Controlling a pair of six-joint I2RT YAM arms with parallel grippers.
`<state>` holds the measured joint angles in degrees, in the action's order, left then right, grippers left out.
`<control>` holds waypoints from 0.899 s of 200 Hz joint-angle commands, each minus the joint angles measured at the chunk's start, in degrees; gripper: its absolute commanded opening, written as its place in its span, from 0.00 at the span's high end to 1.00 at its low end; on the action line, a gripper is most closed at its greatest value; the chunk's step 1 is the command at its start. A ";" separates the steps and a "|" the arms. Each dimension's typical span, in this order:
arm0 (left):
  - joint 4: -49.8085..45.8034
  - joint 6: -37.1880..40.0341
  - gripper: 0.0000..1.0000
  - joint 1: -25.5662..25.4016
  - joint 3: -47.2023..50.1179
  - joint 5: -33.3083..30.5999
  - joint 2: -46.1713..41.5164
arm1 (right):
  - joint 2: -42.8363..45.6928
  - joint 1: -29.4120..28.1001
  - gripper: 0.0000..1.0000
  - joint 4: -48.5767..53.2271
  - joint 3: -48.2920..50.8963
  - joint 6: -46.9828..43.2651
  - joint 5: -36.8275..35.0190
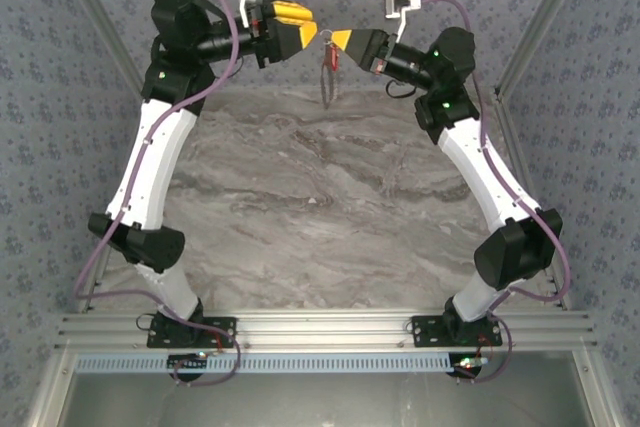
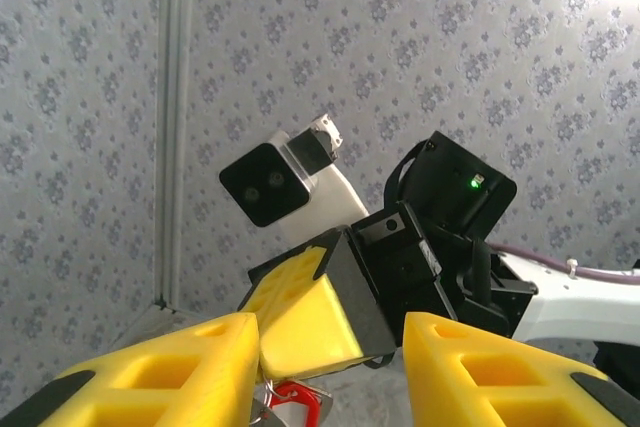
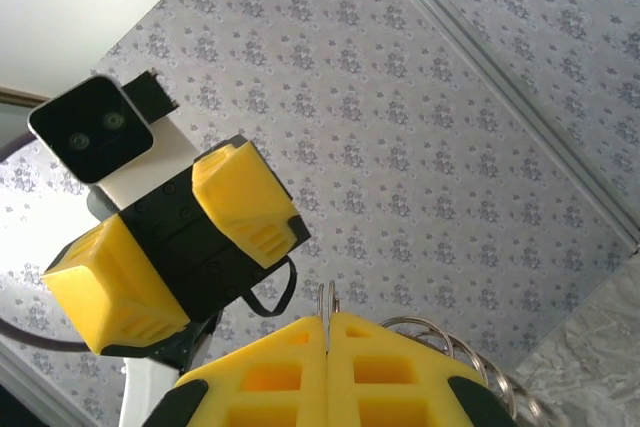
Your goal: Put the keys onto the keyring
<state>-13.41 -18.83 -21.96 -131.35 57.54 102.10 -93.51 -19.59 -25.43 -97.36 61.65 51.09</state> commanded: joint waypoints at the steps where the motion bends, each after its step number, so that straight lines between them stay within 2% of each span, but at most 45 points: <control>1: -5.17 1.59 0.58 0.35 -3.93 3.41 0.68 | 1.91 -0.55 1.00 -1.29 -0.37 -1.16 1.32; 57: -4.20 -2.43 0.61 1.22 -5.68 4.99 2.44 | 2.02 -1.27 1.00 -0.85 -0.37 -1.48 1.19; 124: -9.76 0.87 0.64 1.21 -4.98 5.16 2.53 | 2.49 -1.55 1.00 -0.37 -0.33 -1.79 1.07; 180: -9.80 -0.21 0.64 1.05 -5.02 5.44 3.27 | 3.07 -1.51 1.00 -0.67 -0.25 -1.53 1.03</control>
<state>-22.83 -19.07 -20.88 -135.31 61.39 104.81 -92.88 -20.78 -24.82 -97.36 60.77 51.88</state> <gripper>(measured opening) 0.357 0.057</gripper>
